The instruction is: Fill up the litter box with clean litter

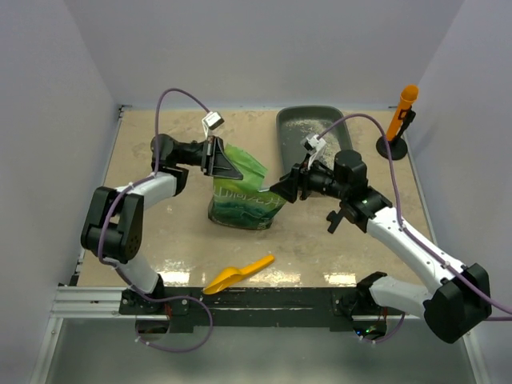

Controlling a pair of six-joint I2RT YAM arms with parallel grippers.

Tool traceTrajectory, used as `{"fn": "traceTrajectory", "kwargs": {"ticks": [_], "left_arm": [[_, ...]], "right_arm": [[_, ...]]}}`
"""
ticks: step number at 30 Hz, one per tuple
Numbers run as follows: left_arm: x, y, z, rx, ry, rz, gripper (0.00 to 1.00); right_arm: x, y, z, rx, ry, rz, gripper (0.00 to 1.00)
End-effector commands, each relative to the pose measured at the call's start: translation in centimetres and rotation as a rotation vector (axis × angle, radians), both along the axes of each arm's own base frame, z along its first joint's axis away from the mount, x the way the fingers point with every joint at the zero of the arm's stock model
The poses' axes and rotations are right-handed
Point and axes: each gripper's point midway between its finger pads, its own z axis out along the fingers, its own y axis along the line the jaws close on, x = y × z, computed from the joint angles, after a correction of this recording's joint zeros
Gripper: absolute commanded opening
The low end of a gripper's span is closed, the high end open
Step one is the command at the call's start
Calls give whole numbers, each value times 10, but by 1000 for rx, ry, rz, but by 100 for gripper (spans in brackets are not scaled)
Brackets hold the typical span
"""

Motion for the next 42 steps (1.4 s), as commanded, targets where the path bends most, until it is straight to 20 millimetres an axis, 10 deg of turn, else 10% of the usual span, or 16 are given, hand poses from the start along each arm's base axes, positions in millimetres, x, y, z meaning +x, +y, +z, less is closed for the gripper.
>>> {"fn": "traceTrajectory", "kwargs": {"ticks": [1,5,10,25,34,42], "left_arm": [[-52,15,72,-204,-798,20,0],[-45,22,82,-194,-767,87,0],[20,19,70,103,-794,359,0],[11,14,16,146,-847,347,0],[-8,3,42,-30,-1085,161,0],[-6,8,19,-1,-1327,164,0]], "right_arm": [[9,-9,55,-8,-127,-65,60],[12,-15,79,-6,-154,-104,61],[8,-16,91,11,-166,-102,61],[10,-19,77,-85,-115,-92,50],[-2,-27,81,-119,-116,-80,47],[-40,-24,67,-183,-72,66,53]]}}
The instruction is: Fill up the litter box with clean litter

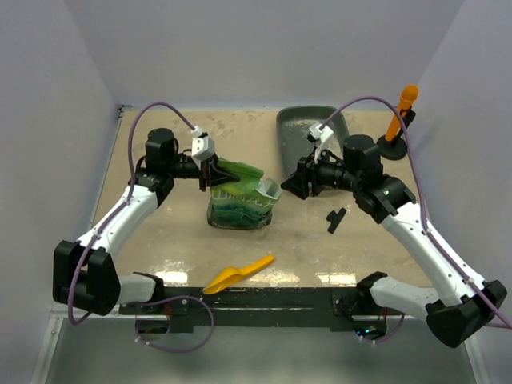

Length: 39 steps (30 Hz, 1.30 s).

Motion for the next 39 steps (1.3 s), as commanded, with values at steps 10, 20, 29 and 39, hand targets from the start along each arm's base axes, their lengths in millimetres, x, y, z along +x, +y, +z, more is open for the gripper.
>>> {"fn": "traceTrajectory", "kwargs": {"ticks": [10,20,29,39], "left_arm": [[29,-9,44,-20,-424,-120,0],[13,-3,83,-139,-568,-406,0],[12,-11,42,-41,-458,-433,0],[-2,-11,43,-52,-436,-388,21]], "right_arm": [[-32,1,-3,-11,10,78,53],[-37,-11,6,-14,-15,24,53],[-48,-19,1,-20,-2,10,54],[-53,-22,-5,-21,6,14,60]]}}
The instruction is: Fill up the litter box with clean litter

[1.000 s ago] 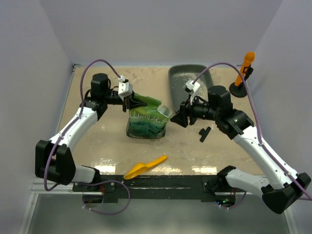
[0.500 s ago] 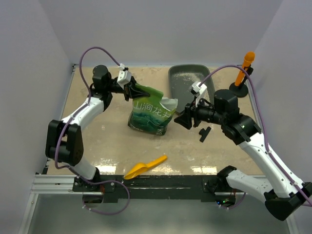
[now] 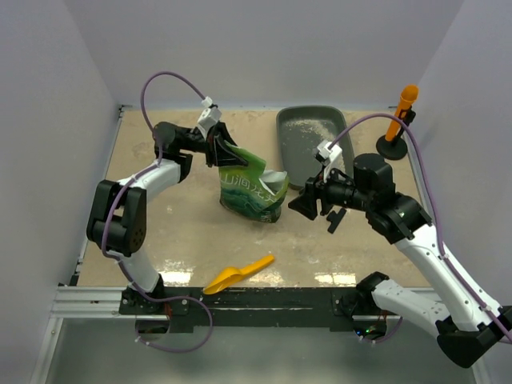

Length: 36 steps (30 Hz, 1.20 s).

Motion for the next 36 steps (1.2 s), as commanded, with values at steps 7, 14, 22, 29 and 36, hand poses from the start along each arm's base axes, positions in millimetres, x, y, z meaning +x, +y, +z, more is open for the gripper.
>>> {"fn": "traceTrajectory", "kwargs": {"ticks": [7,14,22,29,36], "left_arm": [[-42,13,38,-33,-497,-70,25],[-44,23,60,-48,-479,-19,24],[7,49,75,-71,-374,215,27],[20,54,92,-14,-448,442,32],[28,93,78,149,-344,890,34]], "right_arm": [[-6,-4,0,10,-16,-6,62],[-9,-4,2,22,-21,3,63],[-12,-4,1,27,-21,9,64],[-11,1,-3,33,-6,29,65],[-21,21,-21,36,89,148,70]]}}
